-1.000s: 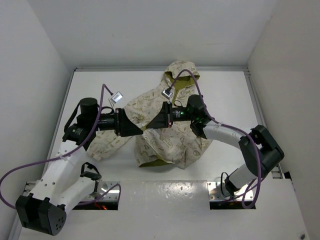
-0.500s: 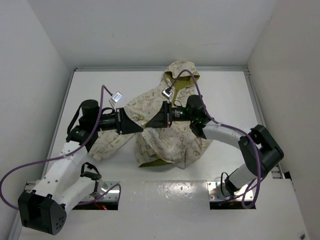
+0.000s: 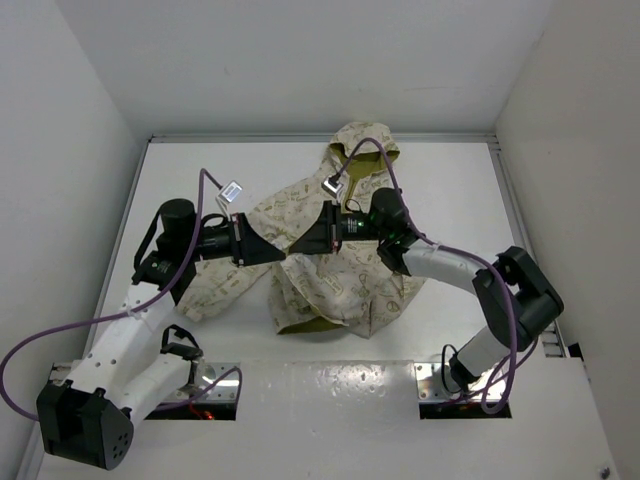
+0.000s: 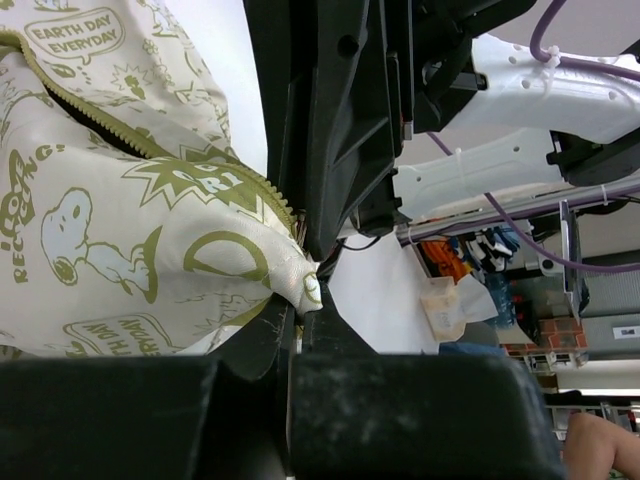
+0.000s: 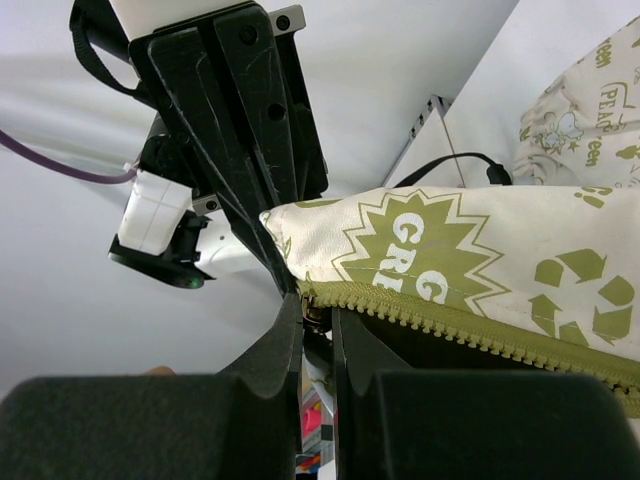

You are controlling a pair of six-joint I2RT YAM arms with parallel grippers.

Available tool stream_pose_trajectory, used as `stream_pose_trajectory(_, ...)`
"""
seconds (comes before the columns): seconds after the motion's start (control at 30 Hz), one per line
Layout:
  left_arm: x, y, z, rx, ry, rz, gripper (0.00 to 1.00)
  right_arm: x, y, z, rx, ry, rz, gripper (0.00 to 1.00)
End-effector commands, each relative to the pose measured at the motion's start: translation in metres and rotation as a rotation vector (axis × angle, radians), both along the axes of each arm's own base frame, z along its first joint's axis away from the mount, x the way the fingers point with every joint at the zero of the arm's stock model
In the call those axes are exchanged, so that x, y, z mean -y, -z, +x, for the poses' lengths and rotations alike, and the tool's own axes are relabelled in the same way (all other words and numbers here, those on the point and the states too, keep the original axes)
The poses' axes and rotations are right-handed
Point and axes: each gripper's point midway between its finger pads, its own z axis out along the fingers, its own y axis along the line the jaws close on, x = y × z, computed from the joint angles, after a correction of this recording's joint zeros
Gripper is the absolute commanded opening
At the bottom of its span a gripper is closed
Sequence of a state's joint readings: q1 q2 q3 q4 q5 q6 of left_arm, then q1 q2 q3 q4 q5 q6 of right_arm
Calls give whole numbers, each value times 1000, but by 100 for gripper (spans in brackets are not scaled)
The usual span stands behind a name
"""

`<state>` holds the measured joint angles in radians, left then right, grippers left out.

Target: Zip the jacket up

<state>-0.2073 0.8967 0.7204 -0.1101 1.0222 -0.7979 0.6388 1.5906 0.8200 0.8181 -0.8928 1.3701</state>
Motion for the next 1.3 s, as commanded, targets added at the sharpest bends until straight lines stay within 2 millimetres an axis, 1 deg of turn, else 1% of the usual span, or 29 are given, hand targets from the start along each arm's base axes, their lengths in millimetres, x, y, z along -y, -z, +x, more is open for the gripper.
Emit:
stream_pose_trajectory(0.0,-1,-9,-1,57,16,-17,0,-10,-27,4,70,-6,65,3)
stream_pose_trajectory(0.07,-1,-8,-4,53,27,-15,0,-11,-28,3,78,-11,69,3)
stream_pose_trajectory(0.1,-1,-7,-4,66,29,-11,0,-13,-29,1,83,-18,73,5)
stream_pose_trajectory(0.2,-1,-9,-3,78,31,-7,0,-15,-30,-5,96,-40,82,8)
stream_pose_trajectory(0.37,-1,-8,-7,76,50,-7,0,-19,-31,-15,115,-70,99,8)
stream_pose_trajectory(0.4,-1,-7,-8,73,51,-2,0,-20,-32,-15,120,-72,102,1)
stream_pose_trajectory(0.43,-1,-8,-8,70,51,-1,0,-20,-31,-15,121,-72,101,0)
stream_pose_trajectory(0.5,-1,-6,-8,84,55,10,0,-20,-32,-15,126,-72,102,0)
stream_pose_trajectory(0.57,-2,-3,-14,85,77,16,0,-20,-32,-14,132,-67,103,0)
stream_pose_trajectory(0.6,-4,0,-13,106,74,31,0,-18,-31,-12,130,-62,100,0)
stream_pose_trajectory(0.63,-5,-4,-17,133,85,33,0,-16,-32,-9,139,-54,102,0)
stream_pose_trajectory(0.67,-9,-2,-20,134,78,44,0,-13,-28,-2,124,-34,88,0)
stream_pose_trajectory(0.7,-12,-5,-19,178,72,59,0,-11,-27,0,121,-30,85,0)
stream_pose_trajectory(0.77,-15,-1,-25,179,71,75,0,-7,-22,2,113,-26,70,0)
stream_pose_trajectory(0.8,-20,-3,-23,193,51,83,0,-1,-22,8,118,-9,68,0)
stream_pose_trajectory(0.83,-22,-2,-26,216,63,92,0,2,-18,10,114,-6,62,0)
stream_pose_trajectory(0.87,-22,0,-31,197,77,98,0,8,-12,15,98,11,47,0)
stream_pose_trajectory(0.93,-29,-5,-29,246,65,123,0,14,-4,18,87,23,35,0)
stream_pose_trajectory(0.97,-32,-2,-32,225,64,135,0,20,4,23,71,43,22,0)
stream_pose_trajectory(1.03,-35,-7,-33,252,61,153,0,24,8,25,59,48,15,0)
stream_pose_trajectory(1.07,-38,-7,-37,273,71,164,0,29,13,32,51,70,10,0)
stream_pose_trajectory(1.17,-41,-6,-42,318,78,189,0,35,16,41,45,90,10,0)
stream_pose_trajectory(1.2,-41,-9,-46,330,81,193,0,37,20,47,27,93,7,0)
stream_pose_trajectory(1.23,-41,-14,-49,354,78,193,0,38,17,50,35,94,20,0)
stream_pose_trajectory(1.27,-42,-13,-51,369,83,200,0,40,17,53,35,94,24,0)
